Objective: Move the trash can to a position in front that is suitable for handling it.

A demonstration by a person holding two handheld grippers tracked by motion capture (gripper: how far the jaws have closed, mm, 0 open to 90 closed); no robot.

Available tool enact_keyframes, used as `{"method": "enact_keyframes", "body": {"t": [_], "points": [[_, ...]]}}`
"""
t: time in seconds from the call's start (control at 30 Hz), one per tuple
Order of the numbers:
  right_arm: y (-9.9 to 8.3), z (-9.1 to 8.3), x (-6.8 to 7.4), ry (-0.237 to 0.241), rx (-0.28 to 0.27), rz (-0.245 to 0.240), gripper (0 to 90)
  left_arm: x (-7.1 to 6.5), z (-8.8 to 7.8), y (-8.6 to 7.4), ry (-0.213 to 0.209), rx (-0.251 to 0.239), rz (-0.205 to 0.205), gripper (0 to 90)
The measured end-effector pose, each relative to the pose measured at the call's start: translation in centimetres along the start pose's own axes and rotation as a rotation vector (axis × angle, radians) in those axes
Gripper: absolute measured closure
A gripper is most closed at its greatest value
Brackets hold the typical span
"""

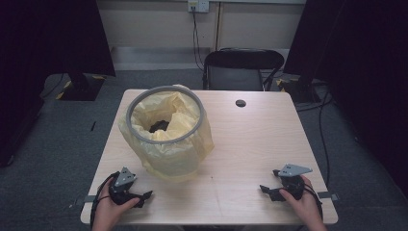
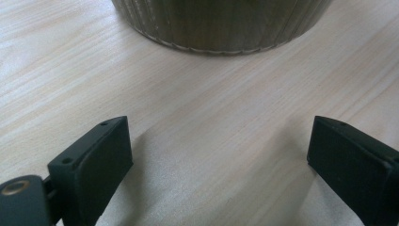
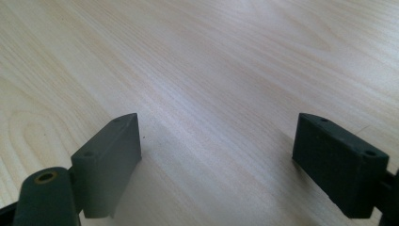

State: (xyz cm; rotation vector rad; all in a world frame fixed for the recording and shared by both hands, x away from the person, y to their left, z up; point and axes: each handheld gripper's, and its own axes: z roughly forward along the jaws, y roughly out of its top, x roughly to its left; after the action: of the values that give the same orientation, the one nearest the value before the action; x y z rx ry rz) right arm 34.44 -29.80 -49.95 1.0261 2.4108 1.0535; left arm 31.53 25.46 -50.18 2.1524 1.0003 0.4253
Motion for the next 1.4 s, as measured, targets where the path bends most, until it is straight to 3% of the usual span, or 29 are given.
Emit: {"method": "enact_keyframes", "body": {"t": [0.23,0.33,0.37,0.6,0.63,0.83,0.97,1.13,1.4], "points": [[0.0,0.0,-0.1,0.005,0.002,-0.002,14.6,0.0,0.0,0.0,0.0,-0.003,-0.002,6.5],[0.0,0.0,-0.1,0.006,0.001,-0.004,14.6,0.0,-0.3,0.1,0.011,0.003,-0.017,14.0],[0.0,0.0,-0.1,0.008,0.001,-0.005,14.5,-0.1,-0.4,0.2,0.004,0.01,-0.028,17.2],[0.0,0.0,-0.2,0.012,0.002,-0.006,14.4,-0.5,-0.7,0.5,-0.025,0.018,-0.039,15.7],[0.0,0.0,-0.2,0.011,0.002,-0.006,14.4,-0.8,-0.9,0.7,-0.043,0.013,-0.047,15.7],[0.0,0.0,-0.2,0.012,0.002,-0.006,14.4,-1.1,-1.6,1.2,-0.065,-0.003,-0.023,16.6],[0.0,0.0,-0.2,0.012,0.002,-0.007,14.4,-0.9,-2.2,1.6,-0.07,-0.024,-0.043,16.5],[0.0,0.0,-0.2,0.011,0.002,-0.006,14.4,-0.7,-2.5,2.0,-0.065,-0.021,-0.041,16.5],[0.0,0.0,-0.2,0.012,0.002,-0.007,14.4,-0.8,-3.7,3.4,-0.064,-0.068,-0.035,16.5]]}}
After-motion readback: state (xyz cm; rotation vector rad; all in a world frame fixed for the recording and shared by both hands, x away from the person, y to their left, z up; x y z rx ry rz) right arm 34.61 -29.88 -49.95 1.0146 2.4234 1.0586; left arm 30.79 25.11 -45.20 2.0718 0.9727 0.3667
